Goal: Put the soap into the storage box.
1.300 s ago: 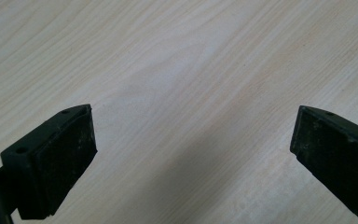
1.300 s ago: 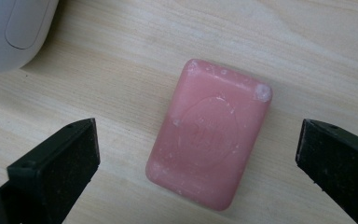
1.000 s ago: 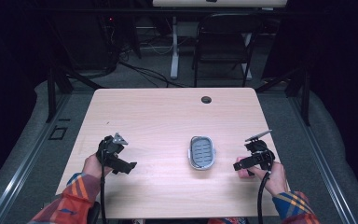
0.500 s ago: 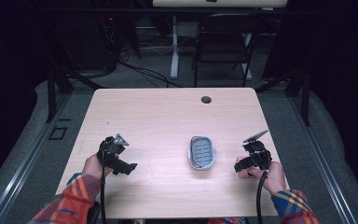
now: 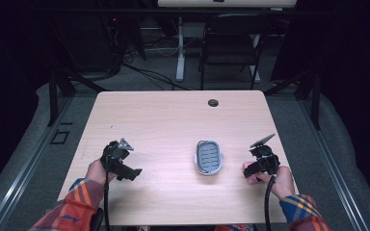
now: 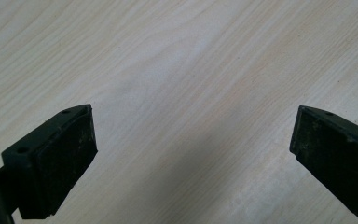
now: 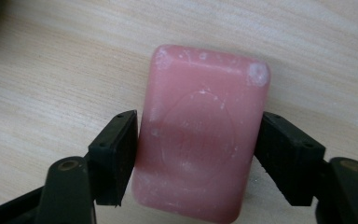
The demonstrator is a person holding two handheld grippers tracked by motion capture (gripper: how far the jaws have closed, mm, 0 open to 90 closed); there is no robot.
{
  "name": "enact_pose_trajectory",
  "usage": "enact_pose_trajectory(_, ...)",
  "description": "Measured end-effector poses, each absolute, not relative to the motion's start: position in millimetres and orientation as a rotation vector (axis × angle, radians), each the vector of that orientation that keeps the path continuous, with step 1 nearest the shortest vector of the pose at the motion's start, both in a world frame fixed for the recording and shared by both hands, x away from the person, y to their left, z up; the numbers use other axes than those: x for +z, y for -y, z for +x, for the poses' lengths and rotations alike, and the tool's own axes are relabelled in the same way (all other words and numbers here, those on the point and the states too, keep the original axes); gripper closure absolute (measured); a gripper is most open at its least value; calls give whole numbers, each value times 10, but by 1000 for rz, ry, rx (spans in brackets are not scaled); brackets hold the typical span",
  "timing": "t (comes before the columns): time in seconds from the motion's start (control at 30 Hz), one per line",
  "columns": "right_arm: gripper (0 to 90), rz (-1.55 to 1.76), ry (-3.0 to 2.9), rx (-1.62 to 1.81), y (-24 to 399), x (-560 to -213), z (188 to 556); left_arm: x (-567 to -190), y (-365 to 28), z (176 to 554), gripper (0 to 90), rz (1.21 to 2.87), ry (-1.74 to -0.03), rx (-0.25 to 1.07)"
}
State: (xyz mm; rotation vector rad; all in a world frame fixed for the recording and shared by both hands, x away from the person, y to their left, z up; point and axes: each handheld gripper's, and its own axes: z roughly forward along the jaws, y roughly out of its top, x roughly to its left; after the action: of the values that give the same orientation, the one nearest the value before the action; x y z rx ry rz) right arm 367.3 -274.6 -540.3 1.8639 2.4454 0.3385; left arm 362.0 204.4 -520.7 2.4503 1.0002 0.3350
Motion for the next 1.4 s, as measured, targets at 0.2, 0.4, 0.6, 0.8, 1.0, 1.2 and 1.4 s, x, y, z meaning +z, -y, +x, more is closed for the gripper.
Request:
enact_pose_trajectory(0.2,347,1872,-2446,331,2721,-5411,3675,-5206,-2042,3619,5,2452,-999,336)
enact_pose_trajectory(0.4,326,1885,-2426,323,2713,-5439,3670,-5208,-2040,3619,6,2451,-1000,335)
enact_pose_trajectory(0.6,351,1866,-2462,277,2711,-5431,3685,-5208,-2038,3620,7,2454,-998,335)
enact_pose_trajectory(0.8,363,1842,-2464,232,2662,-5458,3708,-5207,-2036,3620,7,2453,-997,336)
enact_pose_trajectory(1.0,363,1833,-2473,232,2665,-5459,3713,-5207,-2034,3618,7,2457,-994,333)
enact_pose_trajectory(1.2,367,1821,-2478,237,2672,-5460,3715,-5206,-2035,3617,7,2458,-994,331)
enact_pose_trajectory(1.4,368,1800,-2506,224,2680,-5447,3723,-5205,-2039,3618,8,2458,-994,332)
